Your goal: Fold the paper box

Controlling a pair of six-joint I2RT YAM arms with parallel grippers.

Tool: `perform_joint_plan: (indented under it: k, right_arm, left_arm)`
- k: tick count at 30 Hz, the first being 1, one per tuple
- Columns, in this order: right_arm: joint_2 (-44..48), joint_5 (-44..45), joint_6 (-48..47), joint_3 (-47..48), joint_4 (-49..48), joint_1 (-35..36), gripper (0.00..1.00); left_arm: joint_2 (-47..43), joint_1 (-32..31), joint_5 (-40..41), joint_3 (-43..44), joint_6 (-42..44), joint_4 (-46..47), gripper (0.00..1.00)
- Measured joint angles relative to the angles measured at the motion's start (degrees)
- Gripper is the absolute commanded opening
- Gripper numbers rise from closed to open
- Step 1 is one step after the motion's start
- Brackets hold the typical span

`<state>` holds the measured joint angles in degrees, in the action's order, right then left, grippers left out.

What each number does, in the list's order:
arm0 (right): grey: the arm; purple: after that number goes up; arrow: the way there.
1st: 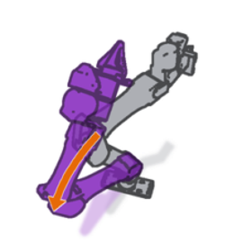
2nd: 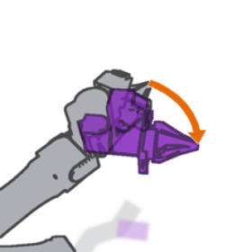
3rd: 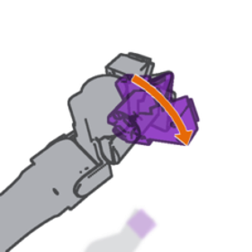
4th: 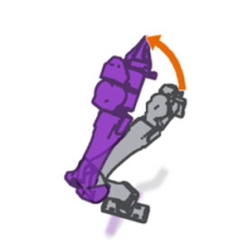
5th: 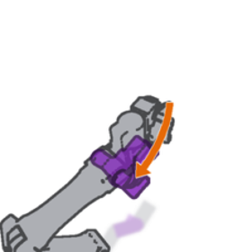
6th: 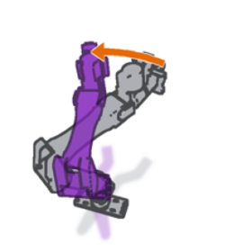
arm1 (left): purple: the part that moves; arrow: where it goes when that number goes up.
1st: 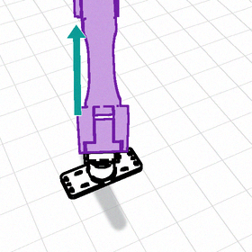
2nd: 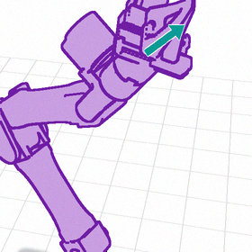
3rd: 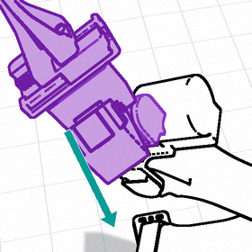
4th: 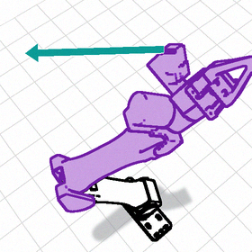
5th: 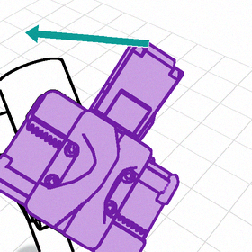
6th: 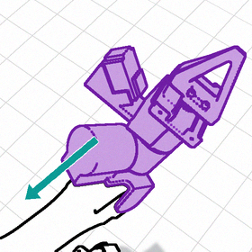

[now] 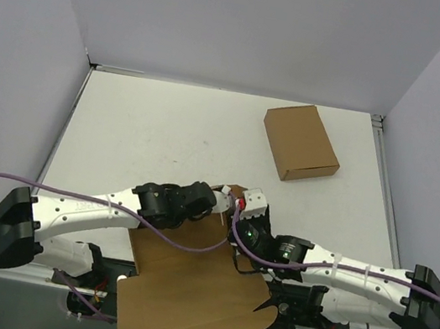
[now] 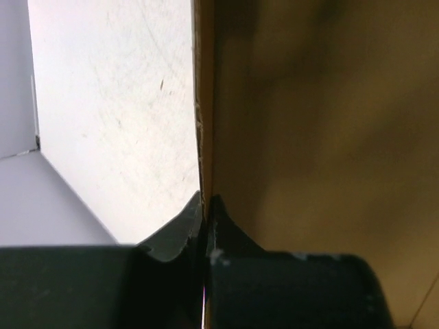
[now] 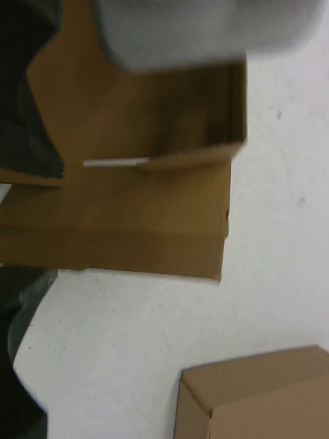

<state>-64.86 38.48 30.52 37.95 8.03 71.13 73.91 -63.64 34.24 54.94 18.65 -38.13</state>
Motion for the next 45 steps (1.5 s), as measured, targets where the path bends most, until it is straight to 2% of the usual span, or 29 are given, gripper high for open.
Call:
perform_joint_plan:
  k: [5,8,11,16,19,21,24,27,30,37,41,45]
  right_arm:
    - [11.0,-3.5,-1.0,-2.1,-1.3,3.2,0.83]
    - [19.4,-5.7,-2.4,-2.5,0.3,2.0,0.91]
    - [25.1,-8.7,-3.5,-2.5,1.9,-1.9,0.91]
    - [30.9,-13.0,-4.0,-2.5,4.6,-15.4,0.95]
    - [32.4,-17.3,-4.2,-2.7,4.7,-26.5,0.95]
    - [31.7,-21.6,-4.3,-3.0,4.1,-34.7,0.93]
    - [28.1,-31.1,-4.5,-5.6,0.3,-46.6,0.84]
    - [22.0,-40.7,-4.4,-9.1,-3.2,-52.9,0.8]
    - [16.2,-51.3,-4.0,-12.1,-5.8,-52.7,0.8]
    - [18.9,-69.1,-3.0,-14.1,-13.0,-43.8,0.8]
    - [19.6,-74.6,-1.6,-15.9,-17.5,-41.4,0.8]
    - [18.5,-76.2,-0.9,-18.1,-19.5,-40.9,0.81]
  left_arm:
    - [-1.5,0.6,-2.6,-2.2,0.0,4.9,0.0]
    - [-3.4,1.2,-4.2,-3.0,0.2,7.0,0.0]
    - [-5.4,1.5,-4.8,-4.2,0.9,8.9,0.0]
    - [-7.3,1.5,-5.2,-6.1,1.9,11.0,0.0]
    - [-8.2,1.5,-5.6,-6.7,2.6,11.9,0.0]
    - [-8.6,1.4,-5.8,-6.7,2.8,12.1,0.0]
    - [-8.7,1.0,-5.8,-7.0,3.1,12.8,0.0]
    - [-8.7,0.6,-5.8,-7.0,3.2,13.0,0.0]
    - [-8.7,0.3,-5.7,-7.1,3.3,13.2,0.0]
    - [-6.6,0.1,-4.9,-7.1,3.5,13.2,0.0]
    - [-5.7,-0.1,-4.7,-7.1,3.5,13.2,0.0]
    - [-5.7,-0.8,-4.4,-7.1,3.6,13.2,0.0]
